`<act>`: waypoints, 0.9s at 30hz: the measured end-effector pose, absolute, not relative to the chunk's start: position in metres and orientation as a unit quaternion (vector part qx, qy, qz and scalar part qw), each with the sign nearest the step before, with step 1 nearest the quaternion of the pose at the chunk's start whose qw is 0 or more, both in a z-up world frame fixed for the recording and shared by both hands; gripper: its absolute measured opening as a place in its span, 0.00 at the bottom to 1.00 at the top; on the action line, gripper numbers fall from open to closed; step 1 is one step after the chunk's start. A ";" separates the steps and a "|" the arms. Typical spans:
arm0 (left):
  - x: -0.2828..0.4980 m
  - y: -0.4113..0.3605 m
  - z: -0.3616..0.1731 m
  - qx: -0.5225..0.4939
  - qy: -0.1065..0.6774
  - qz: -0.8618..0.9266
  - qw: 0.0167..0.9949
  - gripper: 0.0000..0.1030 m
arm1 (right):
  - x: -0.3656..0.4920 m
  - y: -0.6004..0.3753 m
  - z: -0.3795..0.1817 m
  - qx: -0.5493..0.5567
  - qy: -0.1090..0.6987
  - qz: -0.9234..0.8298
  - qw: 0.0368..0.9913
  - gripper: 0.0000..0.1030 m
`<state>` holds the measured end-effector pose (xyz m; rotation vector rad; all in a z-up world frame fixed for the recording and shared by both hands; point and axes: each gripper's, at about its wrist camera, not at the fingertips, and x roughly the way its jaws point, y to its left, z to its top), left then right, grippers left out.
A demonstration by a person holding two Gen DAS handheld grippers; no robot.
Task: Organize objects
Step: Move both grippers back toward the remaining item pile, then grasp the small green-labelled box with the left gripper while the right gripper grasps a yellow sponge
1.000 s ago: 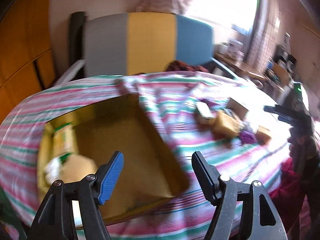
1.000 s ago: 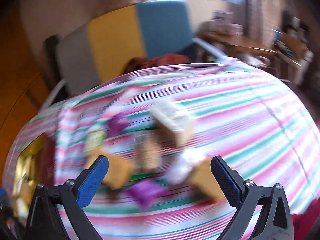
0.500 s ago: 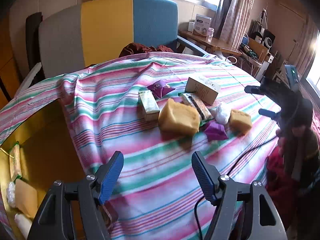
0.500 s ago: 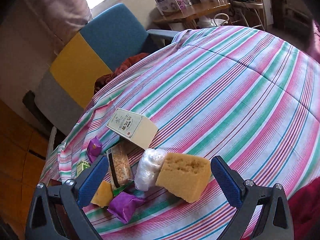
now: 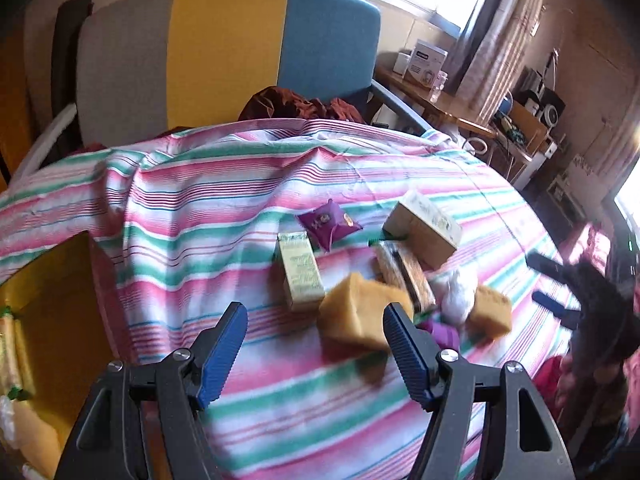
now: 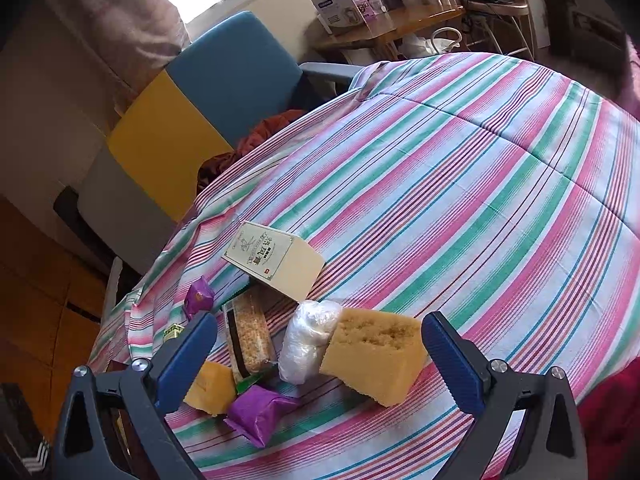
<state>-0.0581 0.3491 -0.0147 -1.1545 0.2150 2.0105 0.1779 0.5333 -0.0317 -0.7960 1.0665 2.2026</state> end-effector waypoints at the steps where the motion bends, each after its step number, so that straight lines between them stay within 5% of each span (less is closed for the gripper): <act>1: -0.064 0.352 -0.017 -0.459 0.083 0.794 0.389 0.68 | 0.178 0.534 -0.032 -0.297 0.399 0.821 0.279 1.00; 11: -0.105 0.389 -0.049 -0.504 0.069 0.781 0.362 0.50 | 0.173 0.534 -0.036 -0.305 0.409 0.820 0.259 1.00; 19: -0.120 0.422 -0.080 -0.524 0.090 0.771 0.352 0.48 | 0.171 0.535 -0.039 -0.309 0.412 0.819 0.254 1.00; 21: -0.127 0.427 -0.102 -0.551 0.103 0.755 0.339 0.29 | 0.171 0.535 -0.038 -0.308 0.411 0.819 0.254 1.00; 27: -0.123 0.421 -0.107 -0.512 0.112 0.770 0.364 0.29 | 0.180 0.543 -0.037 -0.290 0.423 0.815 0.270 1.00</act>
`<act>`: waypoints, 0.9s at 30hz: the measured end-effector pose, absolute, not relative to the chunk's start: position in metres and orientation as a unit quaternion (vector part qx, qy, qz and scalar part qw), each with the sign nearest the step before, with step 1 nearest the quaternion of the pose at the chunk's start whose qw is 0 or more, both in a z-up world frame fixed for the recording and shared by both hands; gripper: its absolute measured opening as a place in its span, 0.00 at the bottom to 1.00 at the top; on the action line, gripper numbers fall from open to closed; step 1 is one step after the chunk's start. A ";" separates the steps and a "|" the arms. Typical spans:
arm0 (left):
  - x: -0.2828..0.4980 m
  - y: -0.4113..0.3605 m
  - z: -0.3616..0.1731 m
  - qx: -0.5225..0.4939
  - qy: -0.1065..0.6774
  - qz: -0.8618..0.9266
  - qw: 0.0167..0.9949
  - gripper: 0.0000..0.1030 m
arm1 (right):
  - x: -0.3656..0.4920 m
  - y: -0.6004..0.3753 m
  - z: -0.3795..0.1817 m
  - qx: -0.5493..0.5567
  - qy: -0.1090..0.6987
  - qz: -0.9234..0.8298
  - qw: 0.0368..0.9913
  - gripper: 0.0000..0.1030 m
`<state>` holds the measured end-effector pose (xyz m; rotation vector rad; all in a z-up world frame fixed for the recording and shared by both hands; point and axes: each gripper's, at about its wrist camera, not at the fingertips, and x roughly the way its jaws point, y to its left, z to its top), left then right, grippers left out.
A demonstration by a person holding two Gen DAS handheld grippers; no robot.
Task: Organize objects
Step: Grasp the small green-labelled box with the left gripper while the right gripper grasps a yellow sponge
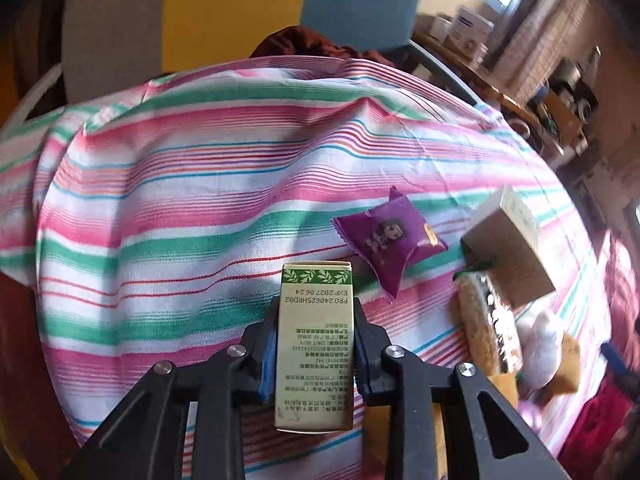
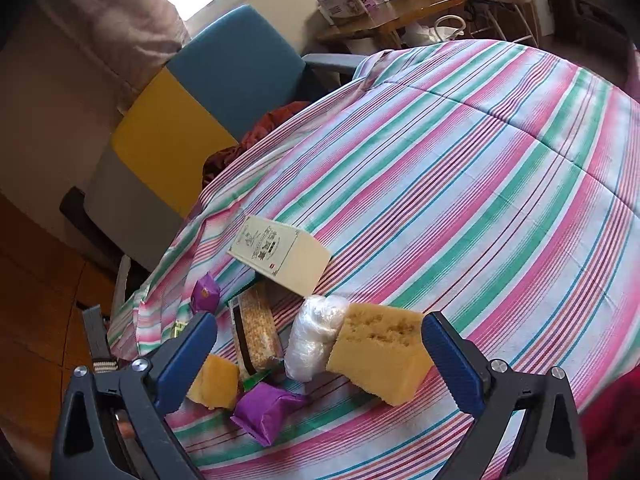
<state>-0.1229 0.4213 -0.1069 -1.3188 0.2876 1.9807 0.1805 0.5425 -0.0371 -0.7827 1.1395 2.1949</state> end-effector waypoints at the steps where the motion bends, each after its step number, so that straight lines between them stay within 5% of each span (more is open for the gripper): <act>1: -0.122 0.421 -0.107 -0.511 0.110 0.772 0.362 0.29 | 0.183 0.545 -0.038 -0.286 0.428 0.812 0.276 1.00; 15: -0.093 0.379 -0.076 -0.482 0.094 0.791 0.364 0.29 | 0.187 0.557 -0.049 -0.296 0.446 0.790 0.298 1.00; 27: -0.025 0.334 -0.047 -0.445 0.101 0.786 0.418 0.29 | 0.164 0.540 -0.045 -0.337 0.382 0.815 0.275 0.99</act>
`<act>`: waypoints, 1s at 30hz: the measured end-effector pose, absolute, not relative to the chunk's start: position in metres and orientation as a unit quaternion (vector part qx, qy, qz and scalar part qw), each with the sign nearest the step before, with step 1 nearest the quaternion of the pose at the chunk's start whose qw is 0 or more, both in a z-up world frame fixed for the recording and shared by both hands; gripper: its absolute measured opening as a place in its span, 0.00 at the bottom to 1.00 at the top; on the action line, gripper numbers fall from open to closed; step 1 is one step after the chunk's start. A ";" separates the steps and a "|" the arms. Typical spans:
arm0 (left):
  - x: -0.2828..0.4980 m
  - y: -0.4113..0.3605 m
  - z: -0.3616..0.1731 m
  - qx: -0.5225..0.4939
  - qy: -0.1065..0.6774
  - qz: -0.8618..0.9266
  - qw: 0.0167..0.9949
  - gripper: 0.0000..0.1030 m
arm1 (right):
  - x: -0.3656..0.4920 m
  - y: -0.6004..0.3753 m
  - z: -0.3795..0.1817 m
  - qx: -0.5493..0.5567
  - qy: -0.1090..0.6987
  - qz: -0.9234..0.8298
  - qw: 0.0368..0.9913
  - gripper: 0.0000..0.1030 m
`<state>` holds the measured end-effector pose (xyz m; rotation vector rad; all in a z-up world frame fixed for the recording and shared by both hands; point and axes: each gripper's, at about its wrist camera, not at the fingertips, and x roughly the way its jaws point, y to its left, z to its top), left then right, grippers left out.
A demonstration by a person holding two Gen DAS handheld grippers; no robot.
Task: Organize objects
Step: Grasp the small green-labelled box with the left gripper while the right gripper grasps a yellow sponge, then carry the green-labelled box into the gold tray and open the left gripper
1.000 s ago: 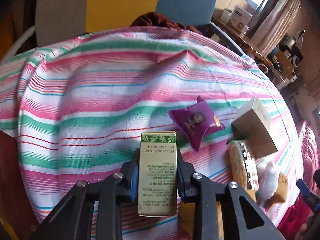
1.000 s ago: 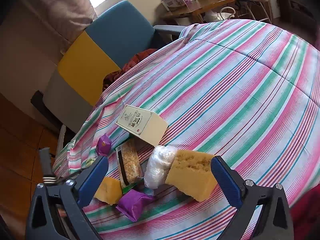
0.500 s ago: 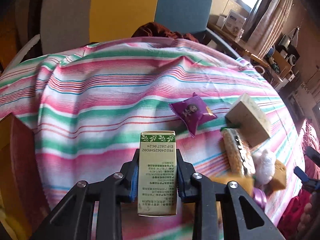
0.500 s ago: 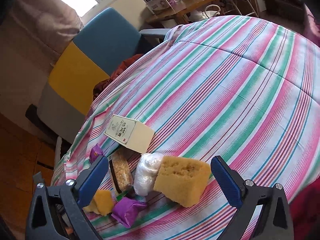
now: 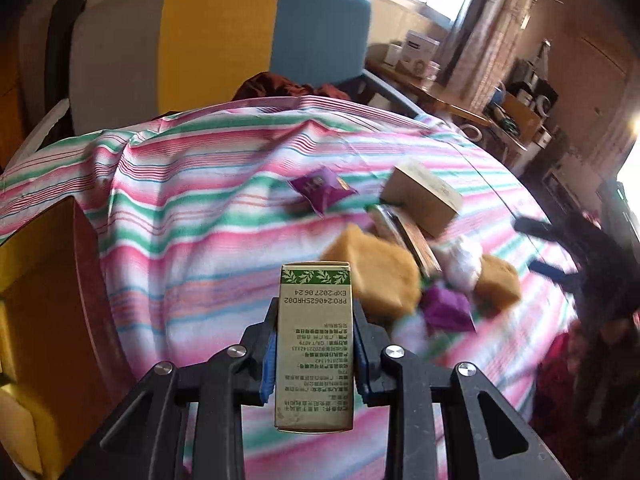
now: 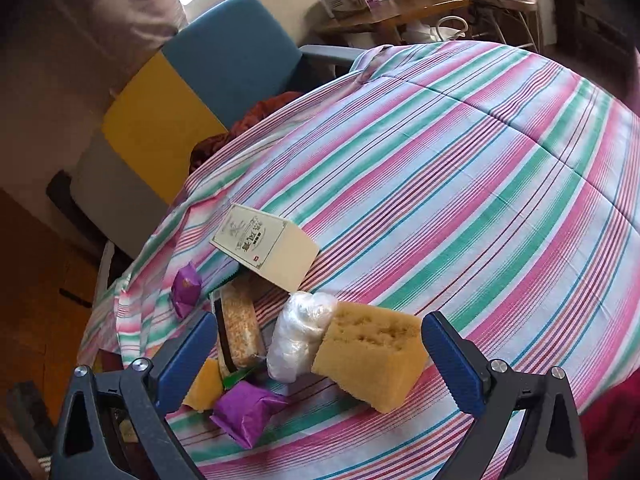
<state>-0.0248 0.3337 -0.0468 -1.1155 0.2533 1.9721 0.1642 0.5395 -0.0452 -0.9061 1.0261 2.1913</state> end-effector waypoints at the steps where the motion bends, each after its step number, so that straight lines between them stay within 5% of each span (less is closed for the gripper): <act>1: -0.019 0.329 -0.047 -0.444 0.102 0.784 0.422 0.29 | 0.163 0.538 -0.044 -0.337 0.377 0.818 0.275 0.97; 6: 0.005 0.305 -0.041 -0.438 0.099 0.779 0.438 0.29 | 0.150 0.523 -0.041 -0.357 0.333 0.835 0.254 0.74; 10: 0.014 0.288 -0.036 -0.433 0.090 0.779 0.445 0.29 | 0.145 0.519 -0.044 -0.377 0.308 0.832 0.265 0.72; 13: 0.017 0.275 -0.033 -0.434 0.078 0.778 0.447 0.29 | 0.157 0.532 -0.047 -0.375 0.323 0.813 0.308 0.72; 15: 0.019 0.268 -0.030 -0.433 0.073 0.779 0.447 0.29 | 0.172 0.547 -0.053 -0.367 0.368 0.789 0.328 0.90; 17: 0.019 0.262 -0.028 -0.434 0.067 0.779 0.447 0.29 | 0.182 0.556 -0.057 -0.361 0.389 0.773 0.347 0.96; 30: 0.020 0.233 -0.020 -0.433 0.045 0.785 0.441 0.29 | 0.156 0.545 -0.092 -0.476 0.352 0.734 0.333 0.96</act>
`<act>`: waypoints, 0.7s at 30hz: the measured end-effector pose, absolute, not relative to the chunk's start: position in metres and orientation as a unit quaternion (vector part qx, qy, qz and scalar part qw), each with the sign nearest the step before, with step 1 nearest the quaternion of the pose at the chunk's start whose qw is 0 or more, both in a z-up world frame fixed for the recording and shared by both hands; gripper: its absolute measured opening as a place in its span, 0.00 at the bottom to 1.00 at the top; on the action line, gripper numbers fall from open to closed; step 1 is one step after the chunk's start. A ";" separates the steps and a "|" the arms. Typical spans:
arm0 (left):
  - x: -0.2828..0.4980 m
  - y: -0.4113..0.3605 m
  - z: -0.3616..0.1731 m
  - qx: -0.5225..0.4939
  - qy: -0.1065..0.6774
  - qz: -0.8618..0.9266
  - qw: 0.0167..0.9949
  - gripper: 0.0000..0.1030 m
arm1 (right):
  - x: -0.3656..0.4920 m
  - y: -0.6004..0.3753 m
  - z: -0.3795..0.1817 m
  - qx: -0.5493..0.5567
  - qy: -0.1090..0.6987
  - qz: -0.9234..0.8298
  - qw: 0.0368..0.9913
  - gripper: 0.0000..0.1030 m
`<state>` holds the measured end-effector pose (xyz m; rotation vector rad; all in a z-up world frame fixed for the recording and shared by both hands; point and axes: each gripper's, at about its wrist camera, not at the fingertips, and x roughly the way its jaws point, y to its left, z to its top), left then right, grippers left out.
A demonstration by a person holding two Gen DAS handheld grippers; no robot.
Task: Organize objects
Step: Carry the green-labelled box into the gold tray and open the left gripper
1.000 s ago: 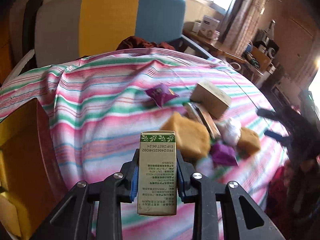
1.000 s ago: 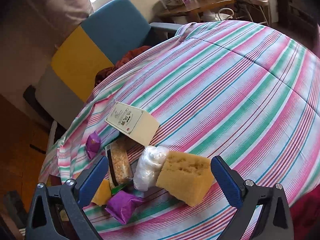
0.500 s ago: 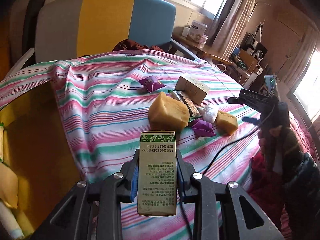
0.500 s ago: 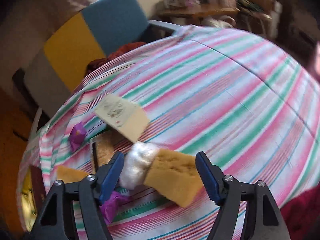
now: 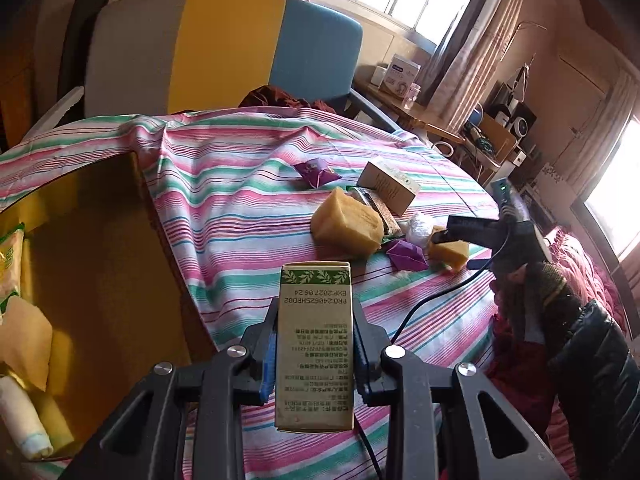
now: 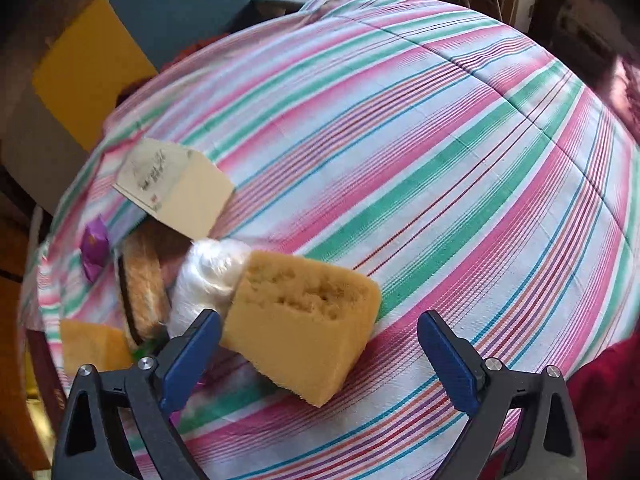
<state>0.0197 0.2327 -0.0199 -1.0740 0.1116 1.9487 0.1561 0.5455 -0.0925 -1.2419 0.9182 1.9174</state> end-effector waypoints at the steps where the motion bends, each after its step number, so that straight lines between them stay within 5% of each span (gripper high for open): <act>1: 0.020 0.231 -0.019 -0.432 0.044 0.786 0.441 0.29 | 0.154 0.544 -0.095 -0.481 0.350 0.733 0.329 0.96; 4: 0.022 0.227 -0.018 -0.429 0.043 0.787 0.441 0.29 | 0.150 0.540 -0.095 -0.490 0.324 0.738 0.332 0.92; 7: 0.023 0.224 -0.019 -0.431 0.043 0.787 0.440 0.29 | 0.148 0.535 -0.090 -0.482 0.314 0.753 0.319 0.66; 9: 0.023 0.220 -0.020 -0.432 0.042 0.788 0.437 0.29 | 0.146 0.530 -0.089 -0.488 0.299 0.756 0.318 0.59; 21: -0.008 0.143 0.007 -0.408 -0.001 0.832 0.376 0.29 | 0.142 0.531 -0.086 -0.489 0.289 0.761 0.313 0.57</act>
